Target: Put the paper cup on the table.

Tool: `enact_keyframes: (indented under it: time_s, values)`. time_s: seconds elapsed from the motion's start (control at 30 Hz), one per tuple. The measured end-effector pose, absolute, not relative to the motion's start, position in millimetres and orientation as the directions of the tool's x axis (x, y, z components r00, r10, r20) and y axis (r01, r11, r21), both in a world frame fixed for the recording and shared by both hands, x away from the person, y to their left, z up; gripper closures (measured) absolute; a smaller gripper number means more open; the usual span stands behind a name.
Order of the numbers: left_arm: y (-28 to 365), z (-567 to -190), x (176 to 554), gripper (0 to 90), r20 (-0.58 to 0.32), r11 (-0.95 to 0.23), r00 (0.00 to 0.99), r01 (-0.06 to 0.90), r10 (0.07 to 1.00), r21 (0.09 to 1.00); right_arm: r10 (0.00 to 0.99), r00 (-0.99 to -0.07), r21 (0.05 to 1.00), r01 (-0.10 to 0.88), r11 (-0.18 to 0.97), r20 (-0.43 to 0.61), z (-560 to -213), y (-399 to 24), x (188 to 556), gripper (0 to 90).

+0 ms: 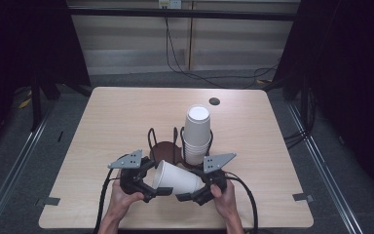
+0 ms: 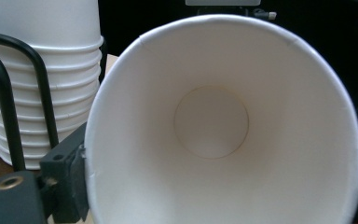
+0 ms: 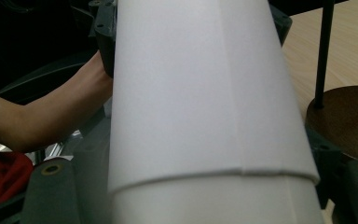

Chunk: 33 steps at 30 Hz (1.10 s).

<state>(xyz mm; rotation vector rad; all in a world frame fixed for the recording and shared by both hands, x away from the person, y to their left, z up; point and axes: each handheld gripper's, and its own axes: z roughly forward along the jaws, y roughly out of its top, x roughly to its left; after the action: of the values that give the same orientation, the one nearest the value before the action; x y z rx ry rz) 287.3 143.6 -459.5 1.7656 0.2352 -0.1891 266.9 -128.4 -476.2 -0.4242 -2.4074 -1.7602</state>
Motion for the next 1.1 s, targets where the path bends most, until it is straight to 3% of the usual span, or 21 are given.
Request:
enact_keyframes:
  time_s: [0.23,0.47,1.1]
  values:
    - [144,-458,286,12.0,-0.245,-0.2,0.967,0.255,0.077,0.946,0.166,-0.953,0.914,0.293,0.28,0.255,-477,-128,267,22.4]
    - [143,-455,286,12.3,-0.232,-0.213,0.968,0.249,0.101,0.945,0.211,-0.947,0.92,0.292,0.259,0.241,-475,-131,266,13.3]
    - [150,-448,286,12.1,-0.195,-0.307,0.964,0.243,0.178,0.92,0.327,-0.922,0.947,0.273,0.171,0.206,-481,-148,256,13.2]
